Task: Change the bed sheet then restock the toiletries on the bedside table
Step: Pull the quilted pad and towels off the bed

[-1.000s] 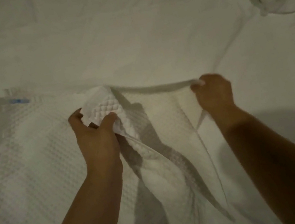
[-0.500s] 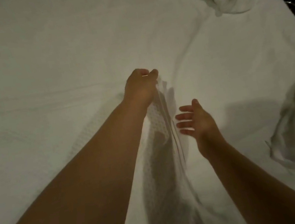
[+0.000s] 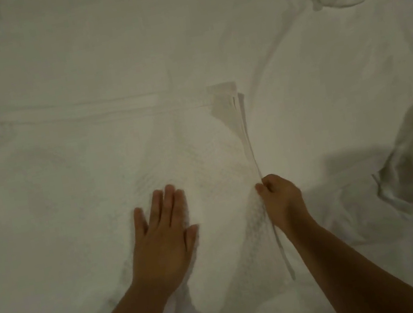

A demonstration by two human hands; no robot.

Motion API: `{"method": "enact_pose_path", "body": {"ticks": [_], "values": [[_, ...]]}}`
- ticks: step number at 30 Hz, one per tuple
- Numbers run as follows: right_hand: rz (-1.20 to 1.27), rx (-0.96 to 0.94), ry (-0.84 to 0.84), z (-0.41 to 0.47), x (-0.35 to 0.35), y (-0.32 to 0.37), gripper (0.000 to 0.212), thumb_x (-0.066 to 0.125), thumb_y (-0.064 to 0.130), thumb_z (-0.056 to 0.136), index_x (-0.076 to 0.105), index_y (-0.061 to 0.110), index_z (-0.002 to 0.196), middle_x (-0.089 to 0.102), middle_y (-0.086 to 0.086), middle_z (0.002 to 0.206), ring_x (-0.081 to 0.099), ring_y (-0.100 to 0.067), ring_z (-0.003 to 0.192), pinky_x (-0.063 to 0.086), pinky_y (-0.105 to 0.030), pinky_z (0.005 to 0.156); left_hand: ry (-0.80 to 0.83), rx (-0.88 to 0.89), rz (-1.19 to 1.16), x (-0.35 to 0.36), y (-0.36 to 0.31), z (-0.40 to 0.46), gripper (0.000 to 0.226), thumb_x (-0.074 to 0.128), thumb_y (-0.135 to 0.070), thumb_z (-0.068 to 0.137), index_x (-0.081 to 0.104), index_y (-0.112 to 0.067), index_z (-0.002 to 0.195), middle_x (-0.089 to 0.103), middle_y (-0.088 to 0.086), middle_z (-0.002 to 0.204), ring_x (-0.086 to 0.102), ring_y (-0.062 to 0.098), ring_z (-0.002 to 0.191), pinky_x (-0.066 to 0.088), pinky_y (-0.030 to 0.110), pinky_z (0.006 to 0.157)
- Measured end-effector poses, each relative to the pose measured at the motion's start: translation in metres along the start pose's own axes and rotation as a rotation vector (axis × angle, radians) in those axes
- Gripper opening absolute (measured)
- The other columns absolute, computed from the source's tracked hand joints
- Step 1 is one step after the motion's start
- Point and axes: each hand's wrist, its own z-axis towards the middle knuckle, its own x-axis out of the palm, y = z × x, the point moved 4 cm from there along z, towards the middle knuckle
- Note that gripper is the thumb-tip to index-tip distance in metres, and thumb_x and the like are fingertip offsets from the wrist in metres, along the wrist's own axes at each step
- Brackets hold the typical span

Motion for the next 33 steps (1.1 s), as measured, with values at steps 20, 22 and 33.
{"method": "enact_pose_path", "body": {"ticks": [20,22,33], "values": [[0.551,0.353,0.212,-0.123,0.018,-0.038,0.016,0.058,0.013,0.091,0.055,0.003,0.103,0.058,-0.014,0.091,0.054,-0.027,0.077,0.048,-0.035,0.062,-0.104,-0.024,0.002,-0.008,0.007,-0.137,0.087,0.032,-0.077,0.078,0.046,-0.013,0.135,0.047,0.015,0.14,0.035,0.033,0.13,0.016,0.053,0.106],[0.649,0.325,0.244,-0.126,0.014,-0.019,0.015,0.057,0.012,0.09,0.057,0.003,0.102,0.061,-0.014,0.092,0.057,-0.03,0.081,0.049,-0.036,0.065,-0.105,0.106,-0.086,-0.009,-0.056,-0.132,0.106,0.054,-0.08,0.056,0.042,-0.018,0.141,0.048,0.007,0.141,0.037,0.026,0.131,0.022,0.047,0.109],[0.46,0.305,0.264,-0.039,-0.016,0.029,0.028,0.067,0.024,0.086,0.063,0.0,0.1,0.063,-0.016,0.094,0.06,-0.026,0.075,0.051,-0.033,0.068,-0.284,0.031,-0.406,-0.049,-0.096,-0.092,0.025,0.04,-0.027,0.064,0.065,-0.03,0.068,0.056,-0.015,0.057,0.052,0.002,0.05,0.033,0.016,0.042]]}}
